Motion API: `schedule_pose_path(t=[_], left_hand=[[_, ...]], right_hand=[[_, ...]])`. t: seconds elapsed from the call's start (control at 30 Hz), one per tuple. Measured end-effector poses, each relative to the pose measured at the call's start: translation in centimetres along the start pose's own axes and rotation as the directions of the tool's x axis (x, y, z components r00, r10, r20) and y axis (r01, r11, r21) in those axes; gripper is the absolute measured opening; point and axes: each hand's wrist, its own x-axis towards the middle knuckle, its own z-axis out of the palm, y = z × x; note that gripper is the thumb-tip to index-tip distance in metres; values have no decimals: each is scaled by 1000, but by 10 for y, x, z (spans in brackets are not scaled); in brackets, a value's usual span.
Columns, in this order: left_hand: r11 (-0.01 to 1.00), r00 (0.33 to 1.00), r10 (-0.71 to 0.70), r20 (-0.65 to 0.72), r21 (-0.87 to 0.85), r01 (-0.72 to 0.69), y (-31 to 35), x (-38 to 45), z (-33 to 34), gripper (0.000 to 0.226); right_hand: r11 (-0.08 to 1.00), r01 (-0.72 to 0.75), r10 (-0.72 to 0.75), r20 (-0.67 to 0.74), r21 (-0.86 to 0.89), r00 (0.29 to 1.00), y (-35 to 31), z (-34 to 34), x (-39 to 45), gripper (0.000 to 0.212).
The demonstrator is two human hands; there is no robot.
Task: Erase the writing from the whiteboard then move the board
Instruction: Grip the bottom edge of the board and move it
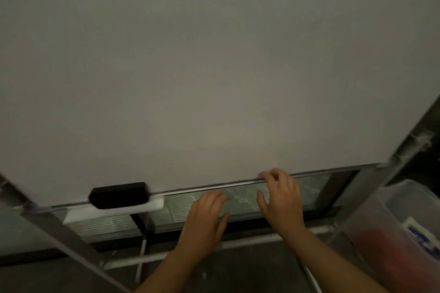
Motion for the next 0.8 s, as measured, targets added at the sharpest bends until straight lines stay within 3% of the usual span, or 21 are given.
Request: schedule_pose_path(t=[0.17,0.27,0.33,0.37,0.43,0.5,0.53,0.6,0.7,0.8], left_hand=[[944,962,-268,57,-186,274,7,8,24,48],[883,925,-373,70,-281,377,12,13,35,61],[735,828,-546,125,-403,545,17,16,40,57],[609,748,-645,154,-487,626,19,20,42,47],[264,559,-781,280,-662,701,25,29,39,29],[-90,424,-796,432,-777,623,33,43,32,27],[-228,380,-791,479,-808,543,36,48,29,26],[-406,312,-792,524,-834,373,40,57,25,32],[-512,261,-799,542,-841,176,42,66,22,48],[-516,259,-813,521,-852,93,46,77,18,66]], right_hand=[[938,-312,312,24,153,950,40,-7,-7,42],[814,-476,486,57,334,872,51,-10,-1,42],[607,-624,643,158,492,749,58,-5,-1,40],[449,-694,716,238,563,656,63,-2,0,38],[46,-739,776,442,672,450,67,1,5,30],[-310,-659,714,625,685,315,71,-1,14,26],[-425,-607,676,681,672,280,74,-3,18,33],[-590,-501,609,757,633,239,79,-9,24,48],[-725,-400,515,827,561,226,80,-17,33,56],[-746,-392,474,843,538,254,79,-31,46,55]])
